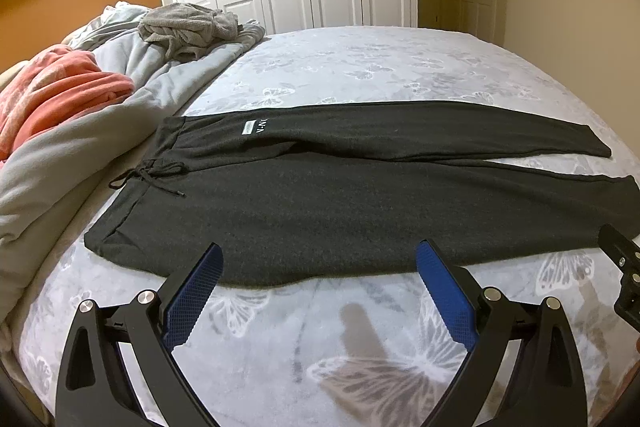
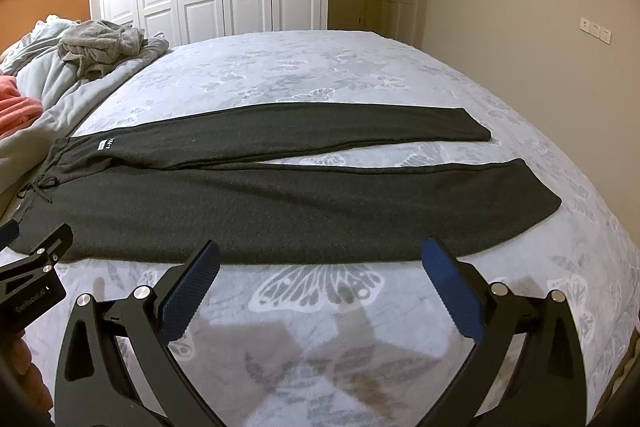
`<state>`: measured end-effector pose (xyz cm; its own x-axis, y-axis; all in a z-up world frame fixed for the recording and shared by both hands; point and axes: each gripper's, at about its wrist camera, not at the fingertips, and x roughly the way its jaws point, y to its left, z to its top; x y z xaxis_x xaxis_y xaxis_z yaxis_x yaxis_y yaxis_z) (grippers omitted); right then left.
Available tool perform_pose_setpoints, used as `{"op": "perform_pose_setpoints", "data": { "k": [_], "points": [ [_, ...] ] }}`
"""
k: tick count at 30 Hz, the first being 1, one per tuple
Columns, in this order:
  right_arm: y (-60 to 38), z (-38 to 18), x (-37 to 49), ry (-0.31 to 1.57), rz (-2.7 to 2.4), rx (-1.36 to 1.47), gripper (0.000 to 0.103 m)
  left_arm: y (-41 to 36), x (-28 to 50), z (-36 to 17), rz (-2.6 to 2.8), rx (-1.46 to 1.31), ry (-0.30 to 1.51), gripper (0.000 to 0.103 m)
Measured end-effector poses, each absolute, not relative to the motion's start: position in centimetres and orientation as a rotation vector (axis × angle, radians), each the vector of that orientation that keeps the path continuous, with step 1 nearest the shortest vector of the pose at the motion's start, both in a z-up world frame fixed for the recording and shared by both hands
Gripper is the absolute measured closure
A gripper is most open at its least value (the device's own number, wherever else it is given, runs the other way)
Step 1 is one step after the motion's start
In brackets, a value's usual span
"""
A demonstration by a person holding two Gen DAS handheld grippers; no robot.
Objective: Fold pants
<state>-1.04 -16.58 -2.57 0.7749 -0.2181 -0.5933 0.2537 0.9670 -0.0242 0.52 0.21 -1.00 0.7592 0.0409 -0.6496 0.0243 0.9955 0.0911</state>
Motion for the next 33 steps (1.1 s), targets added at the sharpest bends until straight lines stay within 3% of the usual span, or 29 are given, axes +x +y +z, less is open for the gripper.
{"op": "perform_pose_setpoints", "data": {
  "k": [33],
  "points": [
    [-17.10,-2.27,-1.20,0.625,-0.260,0.076,0.005,0.40,0.70,-1.15,0.019,0.094,0.717,0.008]
  ]
}}
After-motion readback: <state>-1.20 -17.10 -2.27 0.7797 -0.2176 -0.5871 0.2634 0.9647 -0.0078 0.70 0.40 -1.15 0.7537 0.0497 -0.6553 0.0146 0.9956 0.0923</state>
